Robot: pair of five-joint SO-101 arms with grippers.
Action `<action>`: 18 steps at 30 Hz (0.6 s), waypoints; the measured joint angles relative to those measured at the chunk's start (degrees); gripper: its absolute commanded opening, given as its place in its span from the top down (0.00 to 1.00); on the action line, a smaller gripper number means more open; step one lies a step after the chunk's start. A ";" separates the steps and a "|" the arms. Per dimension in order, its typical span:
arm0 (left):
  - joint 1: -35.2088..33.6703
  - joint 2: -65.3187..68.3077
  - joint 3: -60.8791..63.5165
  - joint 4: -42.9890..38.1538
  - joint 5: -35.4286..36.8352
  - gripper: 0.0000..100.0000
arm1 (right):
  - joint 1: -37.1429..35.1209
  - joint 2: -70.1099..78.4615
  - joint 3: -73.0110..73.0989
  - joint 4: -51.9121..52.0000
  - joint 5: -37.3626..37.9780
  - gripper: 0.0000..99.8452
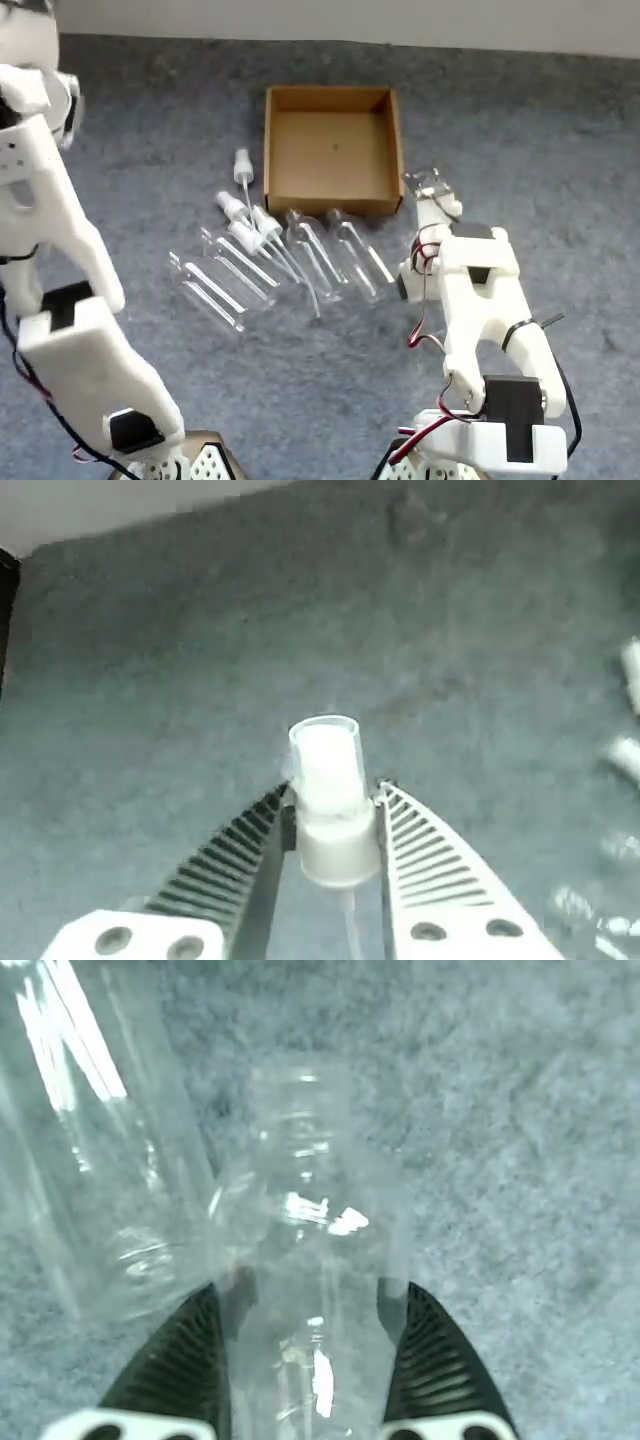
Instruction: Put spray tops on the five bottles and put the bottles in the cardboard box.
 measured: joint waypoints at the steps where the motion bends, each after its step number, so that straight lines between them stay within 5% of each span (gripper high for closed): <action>1: -0.18 -2.02 5.98 0.00 -2.37 0.97 | 0.00 0.00 0.00 0.00 0.00 1.00; 6: -0.18 -9.32 36.66 -0.79 -12.22 0.97 | 0.00 0.00 0.00 0.00 0.00 1.00; 11: -0.18 -11.08 59.96 -15.38 -13.19 0.97 | 0.00 0.00 0.00 0.00 0.00 1.00; 18: -0.18 -11.25 72.79 -33.67 -7.65 0.97 | 0.00 0.00 0.00 0.00 0.00 1.00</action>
